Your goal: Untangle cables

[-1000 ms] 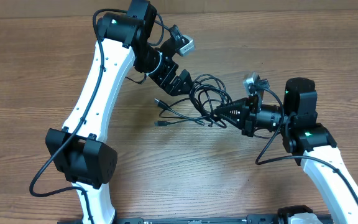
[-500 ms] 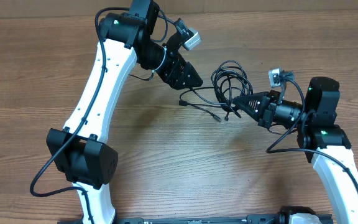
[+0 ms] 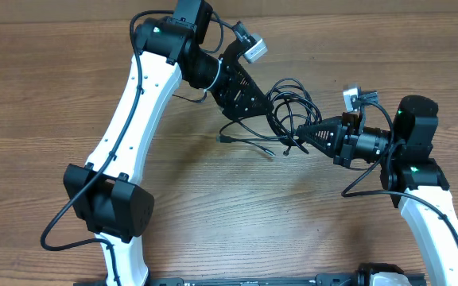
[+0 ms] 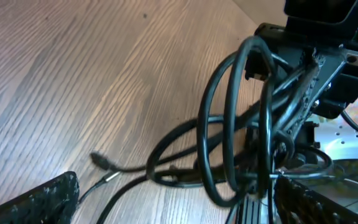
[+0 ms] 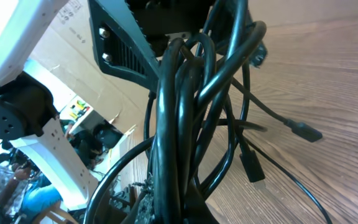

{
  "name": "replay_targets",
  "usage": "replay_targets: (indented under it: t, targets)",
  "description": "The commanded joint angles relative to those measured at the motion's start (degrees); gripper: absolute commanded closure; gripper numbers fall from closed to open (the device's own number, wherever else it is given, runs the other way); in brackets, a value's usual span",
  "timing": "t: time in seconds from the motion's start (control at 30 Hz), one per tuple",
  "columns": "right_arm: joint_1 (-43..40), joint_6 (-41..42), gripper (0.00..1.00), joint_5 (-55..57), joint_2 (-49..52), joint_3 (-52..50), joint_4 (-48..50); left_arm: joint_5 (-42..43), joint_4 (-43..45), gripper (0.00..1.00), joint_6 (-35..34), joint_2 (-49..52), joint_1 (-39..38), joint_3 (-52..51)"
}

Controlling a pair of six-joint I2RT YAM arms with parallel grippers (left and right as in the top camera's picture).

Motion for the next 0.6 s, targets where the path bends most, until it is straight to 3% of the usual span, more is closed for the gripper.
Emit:
replay_targets:
  t: [0.0, 0.03, 0.1, 0.13, 0.2, 0.23, 0.57]
  targets:
    - [0.0, -0.02, 0.96, -3.23, -1.09, 2.05, 1.31, 2.27, 0.33, 0.0, 0.04, 0.07, -1.95, 0.33]
    - [0.0, 0.0, 0.96, -3.63, -1.09, 2.05, 1.46, 2.25, 0.33, 0.01, 0.11, 0.07, -2.29, 0.33]
    - [0.0, 0.0, 0.96, -3.61, -1.09, 2.05, 1.46, 2.25, 0.55, 0.14, 0.28, 0.07, -2.78, 0.33]
    - [0.0, -0.02, 0.96, -3.61, -1.09, 2.05, 1.46, 2.25, 0.68, 0.29, 0.28, 0.07, -2.89, 0.33]
    - [0.0, -0.02, 0.96, -3.61, -1.09, 2.05, 1.44, 2.23, 0.72, 0.83, 0.31, 0.07, -2.93, 0.33]
    - [0.0, 0.0, 0.96, -3.61, -1.09, 2.05, 1.44, 2.16, 0.7, 0.96, 0.28, 0.07, -2.84, 0.33]
    - [-0.02, -0.02, 0.96, -3.58, -1.09, 2.05, 1.42, 1.22, 0.37, 0.96, 0.24, 0.07, -2.49, 0.33]
